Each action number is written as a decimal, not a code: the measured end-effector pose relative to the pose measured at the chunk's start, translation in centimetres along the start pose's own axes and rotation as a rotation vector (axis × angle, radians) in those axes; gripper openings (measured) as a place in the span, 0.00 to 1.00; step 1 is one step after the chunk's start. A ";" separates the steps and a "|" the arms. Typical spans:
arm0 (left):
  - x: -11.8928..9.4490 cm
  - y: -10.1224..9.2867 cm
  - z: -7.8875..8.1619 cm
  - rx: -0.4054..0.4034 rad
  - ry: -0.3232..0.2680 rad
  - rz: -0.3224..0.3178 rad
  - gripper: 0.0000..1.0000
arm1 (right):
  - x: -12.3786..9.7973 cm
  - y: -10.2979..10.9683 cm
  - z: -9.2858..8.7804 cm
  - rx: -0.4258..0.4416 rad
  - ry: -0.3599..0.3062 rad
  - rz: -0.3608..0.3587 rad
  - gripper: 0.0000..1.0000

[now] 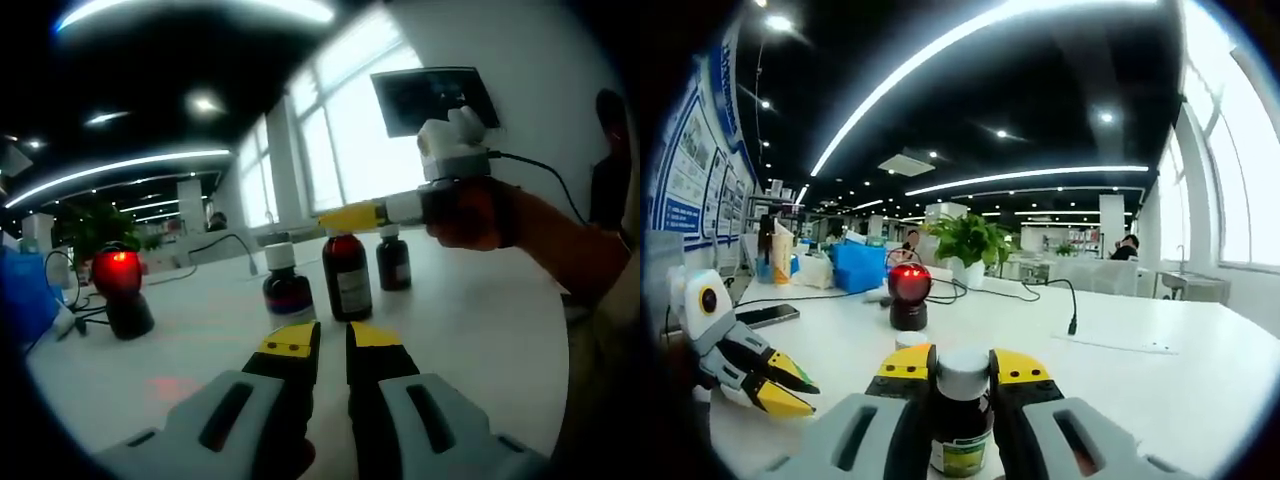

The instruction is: Rotate the medicine bottle to make it face forward pick up the medicine bottle inspect the drug traceability code place the medicine on the table

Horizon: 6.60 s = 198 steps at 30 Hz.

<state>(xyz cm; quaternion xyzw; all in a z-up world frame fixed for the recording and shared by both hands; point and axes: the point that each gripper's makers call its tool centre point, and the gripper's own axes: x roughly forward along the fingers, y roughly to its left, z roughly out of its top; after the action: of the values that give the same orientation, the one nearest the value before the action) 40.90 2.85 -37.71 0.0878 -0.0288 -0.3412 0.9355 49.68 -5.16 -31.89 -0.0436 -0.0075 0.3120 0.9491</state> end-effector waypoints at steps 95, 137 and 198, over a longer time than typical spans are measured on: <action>0.0 -0.1 -0.1 0.006 0.002 0.001 0.04 | -0.8 -1.3 0.7 -0.008 -0.055 -0.143 0.21; 0.0 0.0 0.0 0.006 0.003 0.002 0.04 | -0.6 -0.7 -0.2 0.000 -0.031 -0.154 0.17; -0.1 -0.2 -0.1 0.017 0.006 0.006 0.04 | -1.0 -1.8 0.4 0.092 -0.063 -0.158 0.21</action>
<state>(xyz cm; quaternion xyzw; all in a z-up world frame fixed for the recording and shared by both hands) 40.74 2.79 -37.81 0.0969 -0.0291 -0.3377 0.9358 49.87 -7.15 -31.28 0.0106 -0.0264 0.2374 0.9710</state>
